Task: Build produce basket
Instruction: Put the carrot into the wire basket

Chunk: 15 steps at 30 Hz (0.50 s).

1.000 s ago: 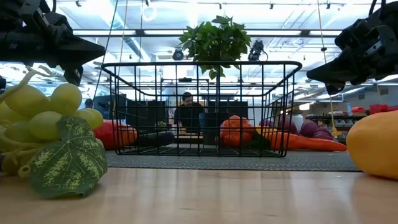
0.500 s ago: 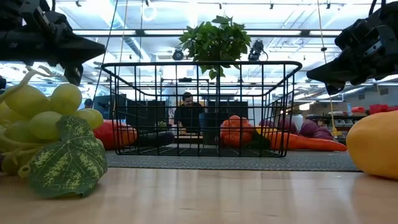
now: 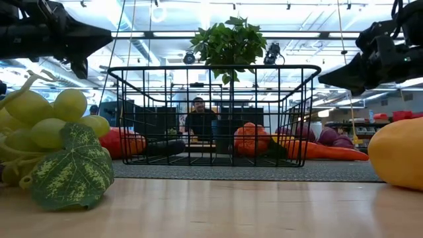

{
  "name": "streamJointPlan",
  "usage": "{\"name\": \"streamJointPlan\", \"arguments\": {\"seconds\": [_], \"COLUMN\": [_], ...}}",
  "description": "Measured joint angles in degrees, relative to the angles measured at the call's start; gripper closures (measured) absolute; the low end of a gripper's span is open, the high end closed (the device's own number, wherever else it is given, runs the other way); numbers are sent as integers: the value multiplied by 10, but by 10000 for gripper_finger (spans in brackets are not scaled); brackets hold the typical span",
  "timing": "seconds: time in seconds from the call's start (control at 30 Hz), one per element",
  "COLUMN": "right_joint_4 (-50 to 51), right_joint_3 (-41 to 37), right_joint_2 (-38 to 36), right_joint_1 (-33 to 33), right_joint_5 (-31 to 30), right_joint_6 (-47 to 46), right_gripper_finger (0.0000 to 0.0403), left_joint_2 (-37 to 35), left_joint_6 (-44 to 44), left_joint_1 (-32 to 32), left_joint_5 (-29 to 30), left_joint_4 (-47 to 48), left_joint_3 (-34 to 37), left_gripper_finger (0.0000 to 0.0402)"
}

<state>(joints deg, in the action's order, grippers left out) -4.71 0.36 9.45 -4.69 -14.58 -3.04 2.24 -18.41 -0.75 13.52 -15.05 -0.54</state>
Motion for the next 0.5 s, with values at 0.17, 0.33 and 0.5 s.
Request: {"name": "streamJointPlan", "arguments": {"seconds": [0.17,0.33,0.5], "right_joint_4": [1,0,-25], "right_joint_3": [0,0,0], "right_joint_2": [0,0,0], "right_joint_1": [0,0,0], "right_joint_5": [9,11,11], "right_joint_6": [2,2,-46], "right_gripper_finger": [386,386,386], "left_joint_2": [0,0,0], "left_joint_6": [0,27,59], "left_joint_1": [0,0,0], "left_joint_5": [0,0,6], "left_joint_4": [4,7,7], "left_joint_3": [0,0,-5], "left_gripper_finger": [240,156,116]}}
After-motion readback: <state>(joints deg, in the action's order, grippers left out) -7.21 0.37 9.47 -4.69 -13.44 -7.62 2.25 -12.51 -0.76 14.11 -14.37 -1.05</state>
